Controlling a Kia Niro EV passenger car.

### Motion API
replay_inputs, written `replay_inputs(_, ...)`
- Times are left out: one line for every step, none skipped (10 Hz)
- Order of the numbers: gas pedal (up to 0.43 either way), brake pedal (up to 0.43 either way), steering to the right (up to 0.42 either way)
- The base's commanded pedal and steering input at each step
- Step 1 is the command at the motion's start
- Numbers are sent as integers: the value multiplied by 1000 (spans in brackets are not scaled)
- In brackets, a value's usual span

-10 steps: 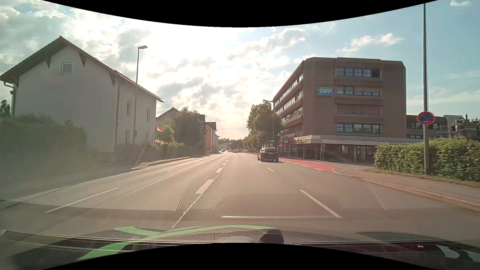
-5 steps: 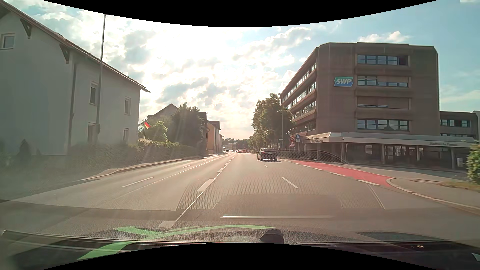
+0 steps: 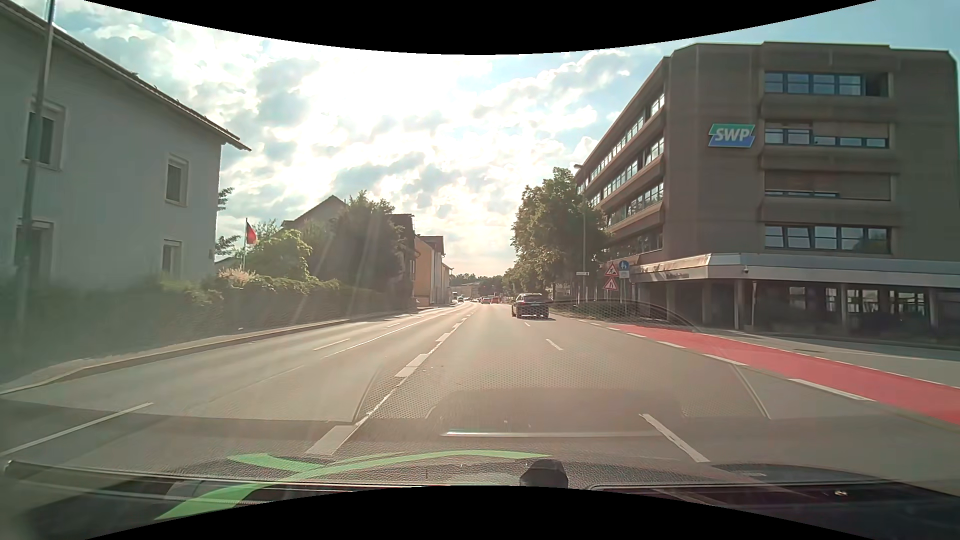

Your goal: Follow the waypoints while adhering to traffic rules and regulations

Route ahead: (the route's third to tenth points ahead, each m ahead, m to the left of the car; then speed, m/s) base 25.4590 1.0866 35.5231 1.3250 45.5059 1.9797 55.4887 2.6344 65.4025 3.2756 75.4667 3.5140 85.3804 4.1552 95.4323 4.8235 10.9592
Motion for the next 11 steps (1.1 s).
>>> replay_inputs(118,0,-10)
replay_inputs(130,0,-11)
replay_inputs(130,0,-11)
replay_inputs(130,0,-11)
replay_inputs(130,0,-11)
replay_inputs(130,0,-10)
replay_inputs(130,0,-10)
replay_inputs(130,0,-10)
replay_inputs(118,0,-9)
replay_inputs(110,0,-8)
replay_inputs(98,0,-9)
